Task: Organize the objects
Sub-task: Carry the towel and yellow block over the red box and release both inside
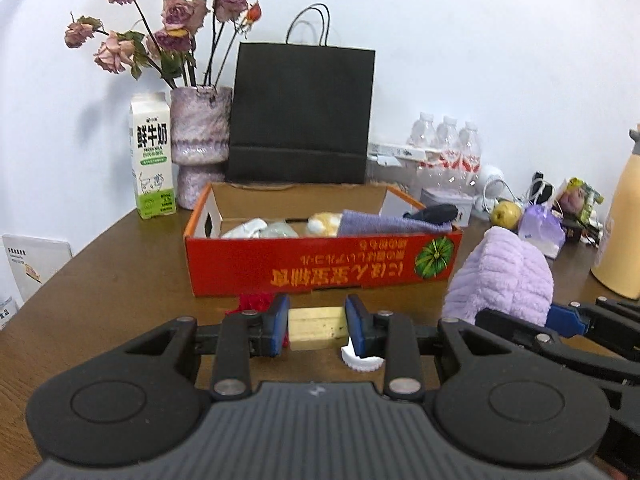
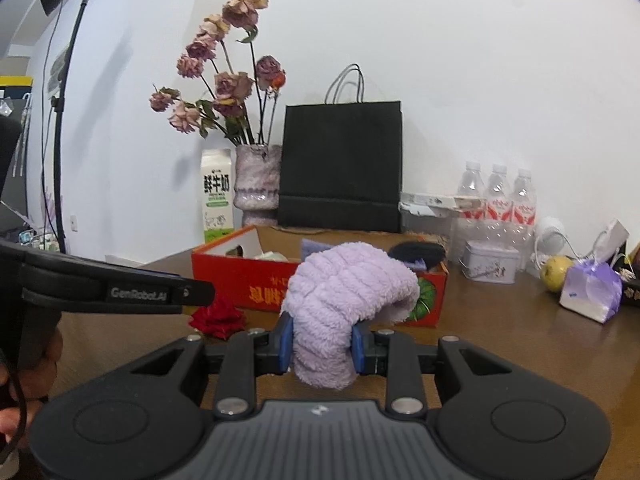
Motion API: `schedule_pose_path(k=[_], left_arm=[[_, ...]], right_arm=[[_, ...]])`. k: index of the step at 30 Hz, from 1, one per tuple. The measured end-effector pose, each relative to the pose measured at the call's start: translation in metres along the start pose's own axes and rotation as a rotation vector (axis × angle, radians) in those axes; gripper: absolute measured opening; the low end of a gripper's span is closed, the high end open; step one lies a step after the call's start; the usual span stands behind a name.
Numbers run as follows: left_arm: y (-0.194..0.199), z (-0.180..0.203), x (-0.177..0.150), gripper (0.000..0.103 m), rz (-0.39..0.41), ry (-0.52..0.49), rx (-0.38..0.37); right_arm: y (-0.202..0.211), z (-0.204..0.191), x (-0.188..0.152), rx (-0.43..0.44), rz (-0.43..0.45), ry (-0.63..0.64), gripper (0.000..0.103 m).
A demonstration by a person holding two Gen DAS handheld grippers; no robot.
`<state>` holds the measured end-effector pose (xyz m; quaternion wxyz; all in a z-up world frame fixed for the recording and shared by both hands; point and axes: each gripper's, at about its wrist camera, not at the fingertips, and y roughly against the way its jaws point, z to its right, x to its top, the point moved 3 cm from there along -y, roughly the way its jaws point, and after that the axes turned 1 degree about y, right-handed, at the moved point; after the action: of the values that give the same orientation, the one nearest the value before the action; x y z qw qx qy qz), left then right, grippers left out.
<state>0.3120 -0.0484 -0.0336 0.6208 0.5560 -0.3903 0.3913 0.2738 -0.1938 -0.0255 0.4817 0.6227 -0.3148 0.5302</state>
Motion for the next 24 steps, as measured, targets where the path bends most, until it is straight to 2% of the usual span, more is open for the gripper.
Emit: schedule_pose_path(k=[11, 24], left_arm=[[-0.008, -0.007, 0.043, 0.032, 0.074, 0.025, 0.046], [-0.057, -0.019, 0.083, 0.032, 0.112, 0.119, 0.074]], right_arm=[[-0.026, -0.007, 0.036, 0.034, 0.04, -0.002, 0.027], [-0.082, -0.011, 0.068, 0.042, 0.092, 0.008, 0.027]])
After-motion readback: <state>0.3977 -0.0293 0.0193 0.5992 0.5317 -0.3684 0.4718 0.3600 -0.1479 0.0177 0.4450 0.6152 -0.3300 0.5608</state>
